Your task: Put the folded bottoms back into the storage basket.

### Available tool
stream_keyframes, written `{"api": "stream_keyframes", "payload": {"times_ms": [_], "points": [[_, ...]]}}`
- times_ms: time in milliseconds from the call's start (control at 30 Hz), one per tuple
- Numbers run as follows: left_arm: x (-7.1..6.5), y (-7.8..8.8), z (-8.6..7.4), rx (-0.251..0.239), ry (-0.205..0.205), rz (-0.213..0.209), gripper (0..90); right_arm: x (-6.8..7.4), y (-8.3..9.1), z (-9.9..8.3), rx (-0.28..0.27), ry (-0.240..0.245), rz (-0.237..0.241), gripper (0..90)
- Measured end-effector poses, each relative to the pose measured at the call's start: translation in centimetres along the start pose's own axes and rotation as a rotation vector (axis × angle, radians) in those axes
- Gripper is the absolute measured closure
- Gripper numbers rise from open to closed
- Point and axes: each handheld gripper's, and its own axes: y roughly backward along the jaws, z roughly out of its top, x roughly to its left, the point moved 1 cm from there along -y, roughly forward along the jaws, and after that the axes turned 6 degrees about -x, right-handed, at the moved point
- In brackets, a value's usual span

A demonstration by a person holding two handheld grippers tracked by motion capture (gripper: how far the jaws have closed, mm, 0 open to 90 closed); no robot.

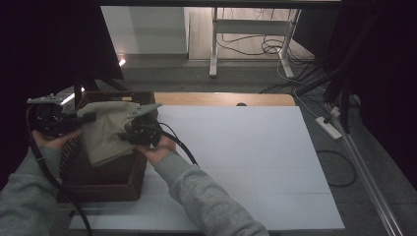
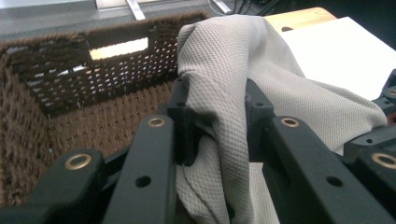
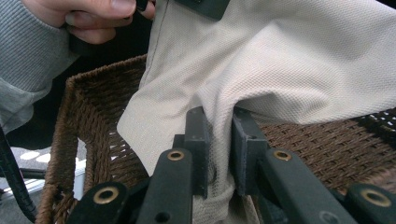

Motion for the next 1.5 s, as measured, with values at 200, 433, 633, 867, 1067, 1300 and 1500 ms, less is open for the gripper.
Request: {"api": "stream_keyframes", "payload": {"times_ms": [200, 433, 633, 867, 1067, 1300, 1500], "points": [[0.9, -0.5, -0.7, 0.027, 0.019, 0.011, 70.8, 0.0, -1.2, -0.6, 0.02, -0.012, 0.007, 77.9], [1.7, -1.1, -1.5, 0.059, 0.037, 0.022, 70.8, 0.2, -2.6, -1.2, 0.049, -0.017, 0.01, 77.8], [2.3, -1.4, -1.9, 0.074, 0.047, 0.026, 70.8, 0.2, -3.2, -1.5, 0.058, -0.029, 0.012, 77.8], [2.6, -1.7, -2.1, 0.087, 0.057, 0.031, 70.7, 0.2, -3.8, -1.8, 0.067, -0.034, 0.012, 77.6], [2.9, -1.7, -2.1, 0.093, 0.059, 0.037, 70.7, 0.2, -4.2, -1.7, 0.068, -0.036, 0.013, 77.6], [3.1, -1.8, -2.3, 0.099, 0.064, 0.039, 70.5, 0.4, -4.4, -1.8, 0.073, -0.034, 0.012, 77.4], [3.1, -2.1, -2.2, 0.106, 0.061, 0.042, 70.5, 0.3, -4.4, -1.8, 0.075, -0.031, 0.007, 77.4]]}}
